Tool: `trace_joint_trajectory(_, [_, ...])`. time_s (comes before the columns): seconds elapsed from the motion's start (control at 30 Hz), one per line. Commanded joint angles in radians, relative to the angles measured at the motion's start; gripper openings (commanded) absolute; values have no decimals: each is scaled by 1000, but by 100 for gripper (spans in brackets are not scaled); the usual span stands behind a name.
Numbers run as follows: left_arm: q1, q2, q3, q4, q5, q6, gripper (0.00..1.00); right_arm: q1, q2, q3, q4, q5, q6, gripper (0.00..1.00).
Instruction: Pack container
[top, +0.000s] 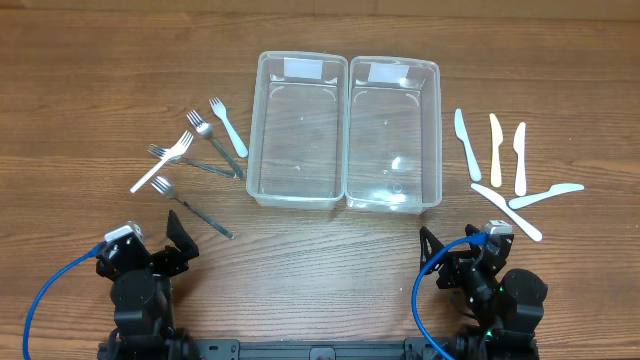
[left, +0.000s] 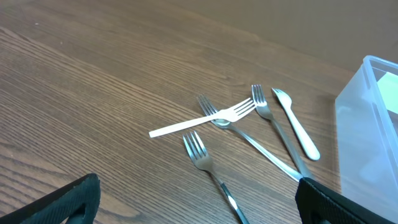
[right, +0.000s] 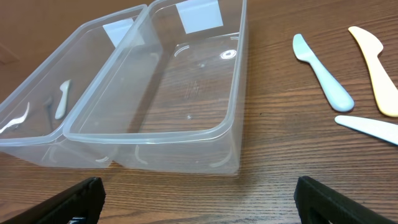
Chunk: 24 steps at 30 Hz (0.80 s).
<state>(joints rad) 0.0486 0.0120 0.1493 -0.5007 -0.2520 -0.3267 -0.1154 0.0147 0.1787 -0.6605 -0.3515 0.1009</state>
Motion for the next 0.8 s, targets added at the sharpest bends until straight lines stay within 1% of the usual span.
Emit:
trace_joint_trajectory(0.0, [3,-7,-10,3,-13,-10,100,4,-10,0,-15,2,4,100])
trace_joint_trajectory(0.6, [3,-7,-10,4,-13,-10,100,4,-10,0,-15,6,4,100])
trace_joint_trajectory(0.63, [3,-7,-10,3,-13,-10,100,4,-10,0,-16,29,3,100])
trace_joint_trajectory(0.7, [3,-7,-10,4,-13,-10,100,4,-10,0,-15,134,4,100])
trace_joint_trajectory(0.77, [3,-8,-10,3,-13,-10,100,4,-10,0,-15,149,4,100])
